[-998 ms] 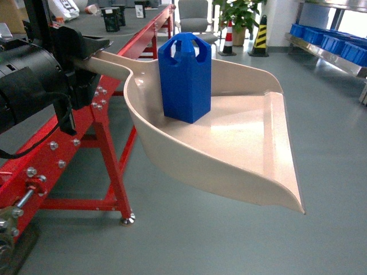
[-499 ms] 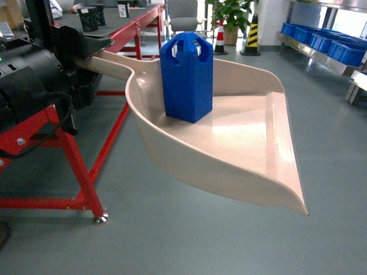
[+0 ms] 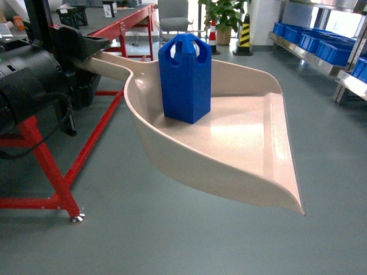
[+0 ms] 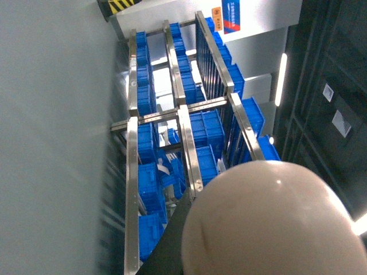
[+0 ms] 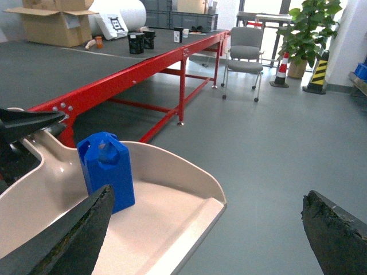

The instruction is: Place part in tray to right shelf

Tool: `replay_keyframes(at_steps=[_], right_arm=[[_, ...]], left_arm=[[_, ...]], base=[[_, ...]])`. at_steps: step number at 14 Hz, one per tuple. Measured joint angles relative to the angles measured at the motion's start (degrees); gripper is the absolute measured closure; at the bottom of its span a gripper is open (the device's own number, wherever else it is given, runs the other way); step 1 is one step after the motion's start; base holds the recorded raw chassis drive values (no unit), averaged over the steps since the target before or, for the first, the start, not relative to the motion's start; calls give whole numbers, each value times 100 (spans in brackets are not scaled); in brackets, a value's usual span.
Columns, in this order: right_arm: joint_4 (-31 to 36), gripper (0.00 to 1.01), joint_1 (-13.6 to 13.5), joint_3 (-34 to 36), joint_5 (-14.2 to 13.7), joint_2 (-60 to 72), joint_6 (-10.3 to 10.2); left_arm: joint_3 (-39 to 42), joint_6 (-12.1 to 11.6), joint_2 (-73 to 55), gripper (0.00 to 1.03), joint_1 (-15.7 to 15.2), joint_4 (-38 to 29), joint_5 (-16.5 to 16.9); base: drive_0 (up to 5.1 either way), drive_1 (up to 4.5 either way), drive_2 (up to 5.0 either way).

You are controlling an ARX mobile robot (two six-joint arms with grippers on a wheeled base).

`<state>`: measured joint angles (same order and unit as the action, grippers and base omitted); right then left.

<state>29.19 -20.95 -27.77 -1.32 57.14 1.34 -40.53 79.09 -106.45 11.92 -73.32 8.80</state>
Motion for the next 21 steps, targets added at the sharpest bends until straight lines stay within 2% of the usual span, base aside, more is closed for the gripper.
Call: replay_keyframes(at_steps=[2, 6, 9, 21], right_arm=[[0, 3, 0, 0, 0, 0, 0], [-4, 3, 22, 0, 9, -2, 0], [4, 3, 28, 0, 4, -26, 0], [-4, 3, 33, 0, 2, -22, 0]], left_arm=[[0, 0, 0, 89, 0, 9, 2], [13, -2, 0, 89, 85, 35, 68], [17, 0, 2, 89, 4, 7, 4], [15, 0, 0, 89, 4, -7, 0]], base=[[510, -226, -226], [0, 0, 0], [22, 435, -391], [14, 428, -400]])
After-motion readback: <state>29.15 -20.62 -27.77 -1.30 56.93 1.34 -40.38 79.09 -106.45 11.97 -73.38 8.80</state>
